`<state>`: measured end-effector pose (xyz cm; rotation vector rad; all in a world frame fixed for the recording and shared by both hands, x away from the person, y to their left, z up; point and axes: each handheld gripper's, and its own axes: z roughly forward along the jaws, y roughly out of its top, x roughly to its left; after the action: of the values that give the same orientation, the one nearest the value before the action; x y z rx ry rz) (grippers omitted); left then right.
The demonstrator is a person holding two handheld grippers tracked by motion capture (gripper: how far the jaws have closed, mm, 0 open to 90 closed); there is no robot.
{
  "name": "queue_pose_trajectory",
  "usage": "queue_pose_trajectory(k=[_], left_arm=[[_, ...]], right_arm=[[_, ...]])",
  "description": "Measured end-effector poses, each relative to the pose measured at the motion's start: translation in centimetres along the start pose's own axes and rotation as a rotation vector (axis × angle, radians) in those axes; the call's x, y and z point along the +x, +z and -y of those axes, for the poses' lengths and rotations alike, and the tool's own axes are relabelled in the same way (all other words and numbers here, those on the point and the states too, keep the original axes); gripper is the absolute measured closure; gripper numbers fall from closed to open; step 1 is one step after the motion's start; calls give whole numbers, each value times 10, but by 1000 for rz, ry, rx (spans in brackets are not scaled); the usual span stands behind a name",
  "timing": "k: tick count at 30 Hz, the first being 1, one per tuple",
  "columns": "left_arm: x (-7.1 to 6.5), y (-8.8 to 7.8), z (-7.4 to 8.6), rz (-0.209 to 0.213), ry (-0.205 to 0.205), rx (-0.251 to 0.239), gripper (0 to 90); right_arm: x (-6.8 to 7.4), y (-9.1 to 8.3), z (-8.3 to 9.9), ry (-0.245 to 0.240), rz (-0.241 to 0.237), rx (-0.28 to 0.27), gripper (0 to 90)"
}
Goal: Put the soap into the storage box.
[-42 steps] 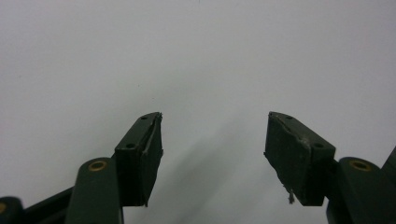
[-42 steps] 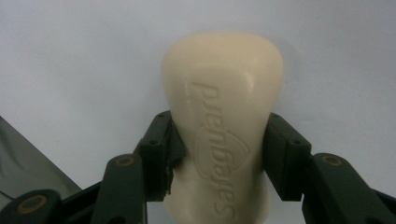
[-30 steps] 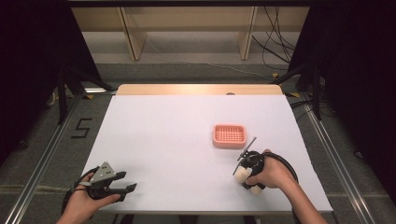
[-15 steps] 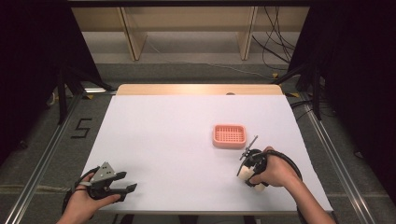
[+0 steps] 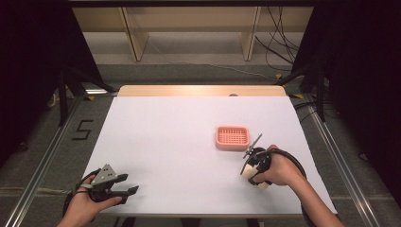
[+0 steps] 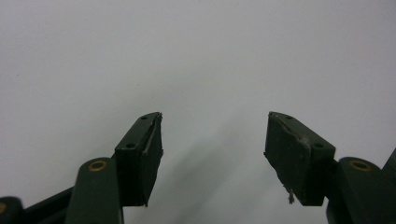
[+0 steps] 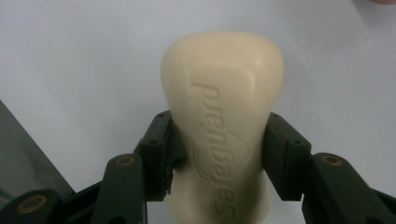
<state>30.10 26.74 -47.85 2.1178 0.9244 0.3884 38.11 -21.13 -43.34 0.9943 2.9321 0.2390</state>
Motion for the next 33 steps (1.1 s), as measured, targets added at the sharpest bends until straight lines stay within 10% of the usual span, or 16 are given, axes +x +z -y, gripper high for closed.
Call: queue_pose_trajectory(k=[33], left_arm=[[0,-2,1,-4,3,8,362]], right_arm=[[-15,-2,-9,-165,-7,-41,504]])
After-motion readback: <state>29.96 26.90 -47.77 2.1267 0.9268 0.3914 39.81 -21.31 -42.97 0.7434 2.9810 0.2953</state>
